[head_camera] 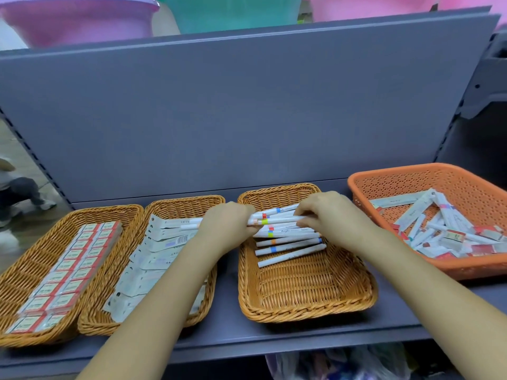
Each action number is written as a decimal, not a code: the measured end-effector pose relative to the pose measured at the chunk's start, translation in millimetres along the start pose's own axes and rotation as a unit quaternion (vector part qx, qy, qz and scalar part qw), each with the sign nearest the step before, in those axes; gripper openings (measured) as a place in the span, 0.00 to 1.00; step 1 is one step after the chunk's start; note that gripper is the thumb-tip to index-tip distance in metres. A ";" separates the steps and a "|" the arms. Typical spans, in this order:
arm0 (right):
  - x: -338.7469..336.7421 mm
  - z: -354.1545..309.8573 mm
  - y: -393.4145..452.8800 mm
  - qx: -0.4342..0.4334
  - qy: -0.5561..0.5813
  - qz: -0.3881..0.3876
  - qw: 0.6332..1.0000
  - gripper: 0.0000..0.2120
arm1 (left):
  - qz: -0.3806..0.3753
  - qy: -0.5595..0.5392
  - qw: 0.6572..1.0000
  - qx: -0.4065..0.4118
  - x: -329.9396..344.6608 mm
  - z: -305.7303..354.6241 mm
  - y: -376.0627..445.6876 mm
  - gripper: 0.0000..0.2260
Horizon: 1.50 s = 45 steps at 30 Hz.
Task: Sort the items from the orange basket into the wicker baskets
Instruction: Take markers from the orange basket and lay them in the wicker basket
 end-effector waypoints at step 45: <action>12.4 -9.7 17.1 -0.072 -0.050 -0.030 0.996 0.14 | -0.011 0.004 0.999 0.044 7.7 15.1 14.5 0.08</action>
Point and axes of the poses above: each hand's wrist, its own y-axis towards the middle knuckle, its own x-axis out of the palm, z = x × y, the point moved 4 cm from there along y, towards the middle knuckle, and after that the axes turned 7 degrees about x, right-handed, at the moved point
